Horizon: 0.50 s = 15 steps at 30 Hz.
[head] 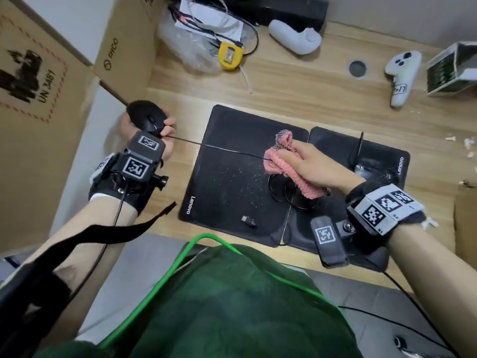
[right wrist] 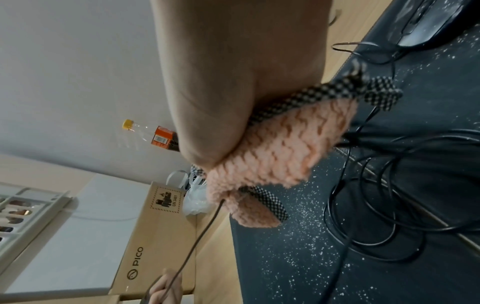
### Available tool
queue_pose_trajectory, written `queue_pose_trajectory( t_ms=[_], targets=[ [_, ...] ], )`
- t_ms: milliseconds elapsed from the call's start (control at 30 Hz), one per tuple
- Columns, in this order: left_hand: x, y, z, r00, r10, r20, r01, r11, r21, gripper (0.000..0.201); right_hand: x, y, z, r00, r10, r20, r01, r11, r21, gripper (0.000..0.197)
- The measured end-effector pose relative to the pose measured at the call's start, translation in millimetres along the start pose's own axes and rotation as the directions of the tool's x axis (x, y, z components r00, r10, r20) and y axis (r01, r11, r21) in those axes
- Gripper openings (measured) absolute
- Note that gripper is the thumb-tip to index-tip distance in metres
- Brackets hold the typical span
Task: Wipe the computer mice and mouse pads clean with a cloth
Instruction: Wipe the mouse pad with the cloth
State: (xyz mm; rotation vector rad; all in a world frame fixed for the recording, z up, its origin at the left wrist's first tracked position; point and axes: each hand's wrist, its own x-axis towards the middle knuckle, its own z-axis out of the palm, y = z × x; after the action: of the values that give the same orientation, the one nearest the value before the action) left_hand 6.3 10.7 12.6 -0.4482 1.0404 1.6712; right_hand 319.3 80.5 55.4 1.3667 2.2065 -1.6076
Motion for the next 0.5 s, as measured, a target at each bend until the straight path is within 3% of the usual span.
queue_pose_trajectory(
  t_ms=[100, 167, 300, 400, 500],
  targets=[
    [11.0, 5.7, -21.7, 1.0, -0.002, -0.025, -0.001, 0.993, -0.118, 0.042, -2.3, 0.8, -3.5, 0.999, 0.02, -0.029, -0.02, 1.0, 0.006, 0.026],
    [18.6, 8.1, -36.2, 0.997, -0.032, -0.064, 0.02, 0.984, -0.175, 0.035, -5.4, 2.8, -6.9, 0.997, 0.052, -0.055, -0.052, 0.999, 0.004, 0.021],
    [20.4, 7.4, -42.9, 0.985, -0.089, -0.146, 0.074, 0.992, -0.101, 0.03, -9.1, 7.4, -10.9, 0.987, 0.11, -0.121, -0.104, 0.993, 0.053, 0.027],
    [1.1, -1.6, -26.2, 0.981, -0.06, -0.186, 0.031, 0.987, -0.159, 0.037, -6.2, 6.9, -9.6, 0.971, 0.162, -0.178, -0.152, 0.986, 0.065, 0.03],
    [-22.5, -5.0, -13.4, 0.976, -0.021, -0.219, -0.038, 0.965, -0.261, 0.042, -0.8, 3.1, -0.5, 0.974, 0.175, -0.141, -0.16, 0.98, 0.115, 0.027]
  ],
)
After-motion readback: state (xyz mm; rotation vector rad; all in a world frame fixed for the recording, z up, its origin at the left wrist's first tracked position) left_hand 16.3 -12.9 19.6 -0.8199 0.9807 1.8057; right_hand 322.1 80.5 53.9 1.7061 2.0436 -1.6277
